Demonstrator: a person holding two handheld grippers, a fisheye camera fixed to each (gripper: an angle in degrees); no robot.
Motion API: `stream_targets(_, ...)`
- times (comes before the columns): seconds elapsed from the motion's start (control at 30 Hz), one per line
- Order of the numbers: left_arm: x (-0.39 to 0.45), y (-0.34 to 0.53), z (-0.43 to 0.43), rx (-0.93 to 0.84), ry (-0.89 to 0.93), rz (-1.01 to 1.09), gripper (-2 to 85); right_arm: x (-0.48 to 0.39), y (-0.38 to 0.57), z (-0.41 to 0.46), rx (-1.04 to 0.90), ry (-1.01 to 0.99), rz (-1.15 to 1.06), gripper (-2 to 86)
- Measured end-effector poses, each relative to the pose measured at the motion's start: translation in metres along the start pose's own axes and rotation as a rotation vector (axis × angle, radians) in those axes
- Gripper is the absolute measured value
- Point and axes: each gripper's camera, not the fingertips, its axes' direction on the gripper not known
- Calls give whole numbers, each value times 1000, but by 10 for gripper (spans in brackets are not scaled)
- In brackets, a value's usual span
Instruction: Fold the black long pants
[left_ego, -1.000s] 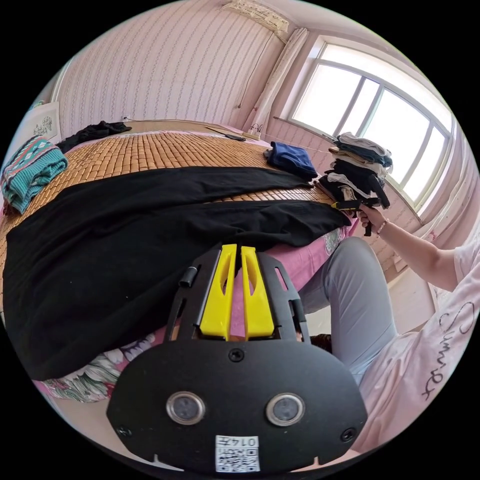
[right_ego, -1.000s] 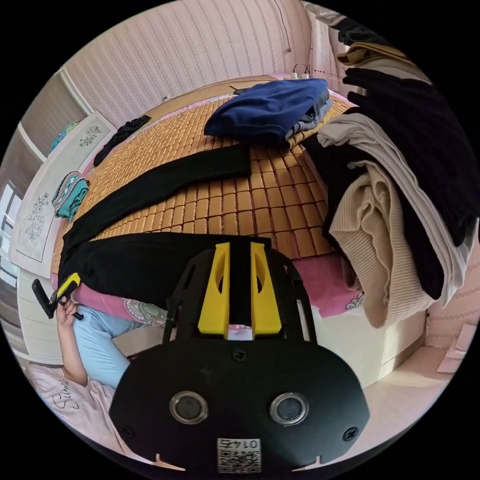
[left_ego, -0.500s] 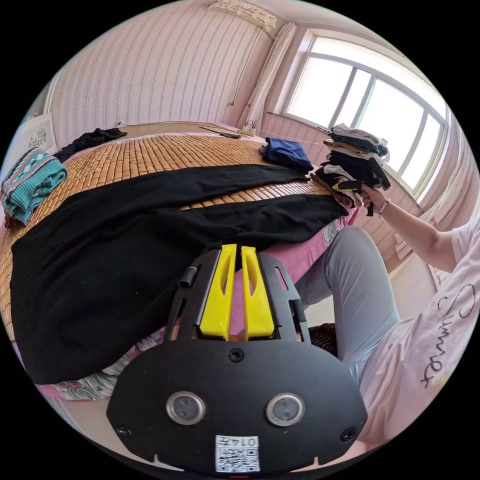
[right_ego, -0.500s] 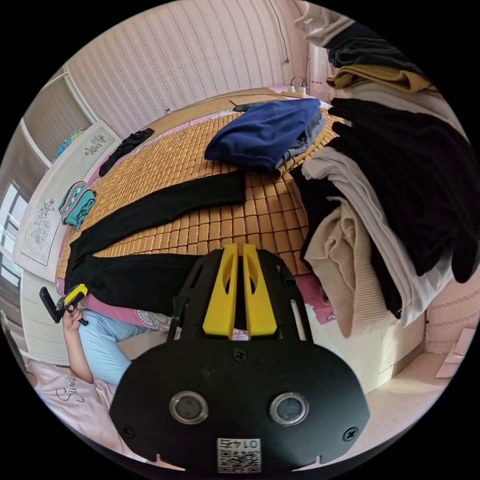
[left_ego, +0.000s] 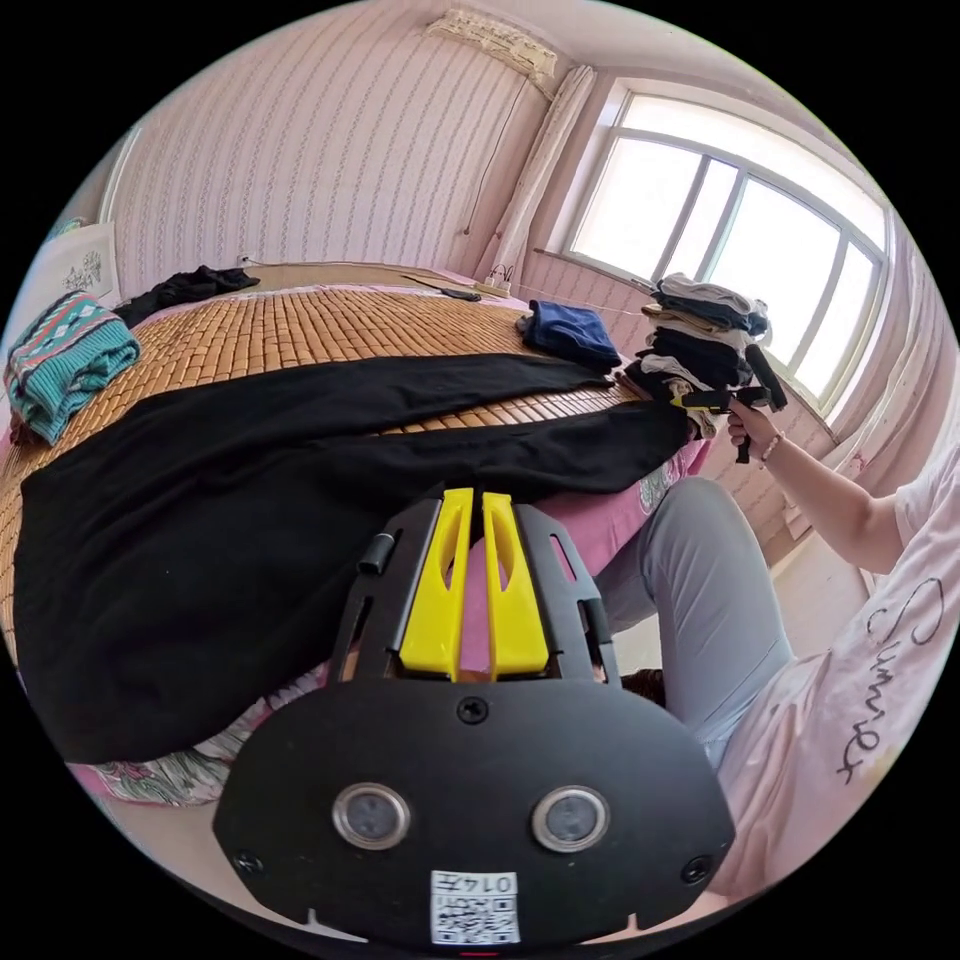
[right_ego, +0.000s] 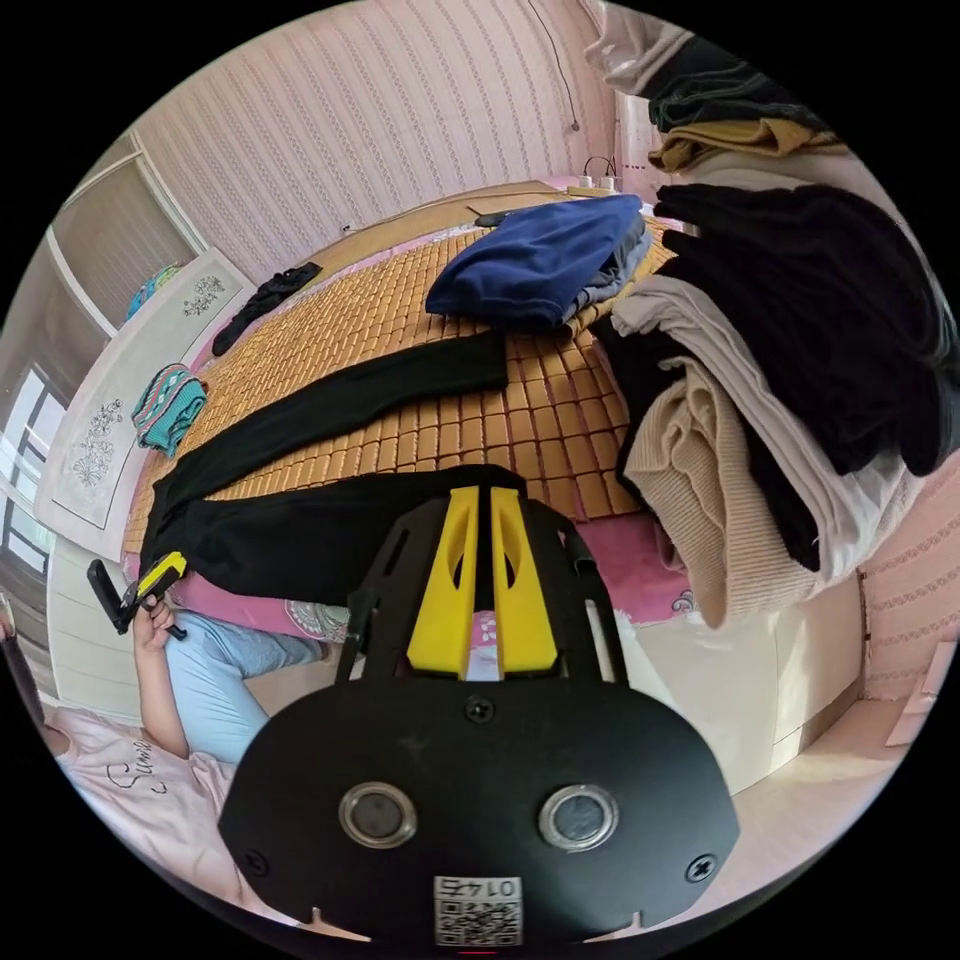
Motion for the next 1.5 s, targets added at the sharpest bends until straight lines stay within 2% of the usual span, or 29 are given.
stream_targets(0.13, 10, 0, -9, 54, -23, 38, -4, 4, -10, -16, 47, -1, 32, 13)
stream_targets(0.27, 35, -2, 13, -128, -126, 174, 2, 10, -17, -17, 160, -94, 101, 24)
stream_targets(0.33, 39, -2, 13, -128, -143, 186, 5, 3, -23, -8, 177, -36, 92, 38)
stream_targets(0.5, 28, -6, -15, 17, -44, 105, 7, 11, -17, 2, 193, -48, 124, 65)
stream_targets(0.63, 17, -4, -49, 242, 81, 57, -3, 23, 3, 5, 180, -20, 142, 72)
stream_targets(0.7, 13, -5, -53, 273, 77, 26, -5, 31, 12, 9, 173, 8, 164, 77)
stream_targets(0.8, 5, -13, -38, 174, 0, -64, -6, 43, 18, 24, 137, 20, 203, 91)
stream_targets(0.87, -2, -19, -19, 48, -60, -143, -7, 46, 16, 37, 98, 1, 212, 101)
stream_targets(0.97, -2, -26, -3, -59, -102, -152, -9, 44, 10, 55, 63, -81, 190, 66)
stream_targets(1.03, 1, -28, 1, -73, -120, -143, -9, 43, 7, 64, 47, -100, 196, 12)
stream_targets(1.27, 14, -38, -3, -70, -91, -95, -10, 34, 23, 23, 202, 18, 200, -5)
stream_targets(1.4, 24, -44, -1, -117, -108, -52, -10, 38, 20, 49, 53, -7, 219, -5)
stream_targets(1.5, 32, -47, -9, -117, -83, -11, -10, 33, 16, 62, 31, -28, 230, -4)
